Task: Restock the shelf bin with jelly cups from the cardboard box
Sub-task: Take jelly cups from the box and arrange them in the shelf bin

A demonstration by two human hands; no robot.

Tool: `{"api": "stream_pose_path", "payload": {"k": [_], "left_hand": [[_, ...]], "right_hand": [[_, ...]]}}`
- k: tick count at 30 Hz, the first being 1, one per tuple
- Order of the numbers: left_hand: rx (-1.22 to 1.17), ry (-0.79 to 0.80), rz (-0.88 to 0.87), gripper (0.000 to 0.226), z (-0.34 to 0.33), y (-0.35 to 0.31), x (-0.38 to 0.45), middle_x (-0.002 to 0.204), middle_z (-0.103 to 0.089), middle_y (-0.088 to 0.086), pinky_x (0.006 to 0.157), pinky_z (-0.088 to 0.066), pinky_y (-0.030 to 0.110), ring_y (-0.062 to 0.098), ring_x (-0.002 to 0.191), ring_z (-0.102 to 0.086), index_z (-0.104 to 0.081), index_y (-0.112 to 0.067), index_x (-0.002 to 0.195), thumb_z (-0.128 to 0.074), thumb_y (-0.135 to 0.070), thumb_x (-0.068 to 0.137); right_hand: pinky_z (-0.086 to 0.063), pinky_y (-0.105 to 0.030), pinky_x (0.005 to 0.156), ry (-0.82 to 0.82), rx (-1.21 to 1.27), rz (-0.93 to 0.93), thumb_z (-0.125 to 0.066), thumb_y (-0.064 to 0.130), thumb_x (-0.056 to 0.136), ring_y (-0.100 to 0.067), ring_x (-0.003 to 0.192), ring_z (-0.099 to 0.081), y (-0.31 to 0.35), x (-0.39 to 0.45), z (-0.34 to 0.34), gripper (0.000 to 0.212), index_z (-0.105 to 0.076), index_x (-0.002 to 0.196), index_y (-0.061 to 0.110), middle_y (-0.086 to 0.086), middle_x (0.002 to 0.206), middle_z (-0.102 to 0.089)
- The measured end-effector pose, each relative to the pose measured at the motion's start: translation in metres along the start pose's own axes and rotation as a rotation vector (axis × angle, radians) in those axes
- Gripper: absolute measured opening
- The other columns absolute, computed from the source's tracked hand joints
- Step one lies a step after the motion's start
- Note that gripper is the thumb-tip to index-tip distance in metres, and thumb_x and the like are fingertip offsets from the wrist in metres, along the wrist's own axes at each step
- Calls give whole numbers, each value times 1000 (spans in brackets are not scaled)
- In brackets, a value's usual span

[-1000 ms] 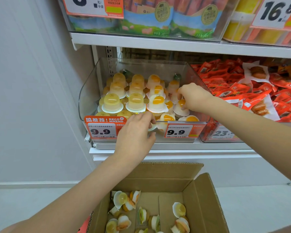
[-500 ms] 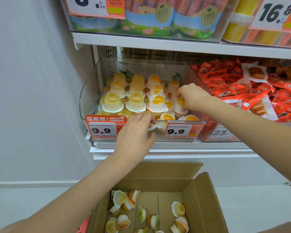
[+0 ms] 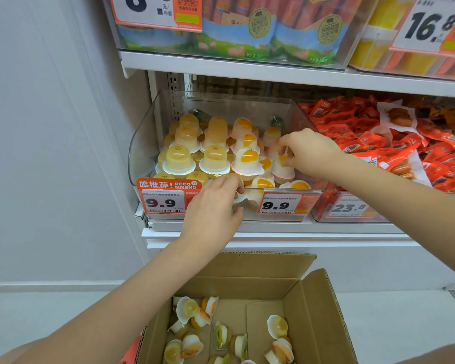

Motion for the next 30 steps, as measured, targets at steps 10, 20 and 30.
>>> {"api": "stream_pose_path", "payload": {"k": [10, 20, 30], "left_hand": [[38, 4, 1, 23, -3, -2, 1, 101, -51, -6, 68, -38, 26, 16, 100, -45, -52, -19, 104, -62, -16, 84], [41, 8, -12, 23, -3, -2, 0, 105, -52, -4, 71, -40, 27, 16, 102, -45, -52, -19, 106, -61, -16, 85], [68, 5, -19, 24, -5, -2, 0, 105, -51, -6, 69, -35, 23, 15, 103, -44, -52, -20, 107, -61, -17, 85]], "right_hand": [[-46, -29, 62, 378, -181, 41, -66, 50, 83, -25, 87, -67, 2, -16, -25, 34, -69, 95, 18, -2, 95, -69], [-38, -29, 73, 227, -96, 89, -67, 29, 84, -21, 108, -57, 7, -12, -22, 34, -61, 118, 31, 5, 118, -62], [-38, -27, 65, 276, -94, 105, -70, 15, 79, -19, 100, -55, 5, -13, -24, 38, -62, 112, 31, 1, 111, -60]]}}
Point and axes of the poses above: each hand's wrist, its own x-axis towards the middle knuckle, its own z-axis out of the back of the hand, y = z × x, the point moved 8 cm from there along x, towards the middle knuckle
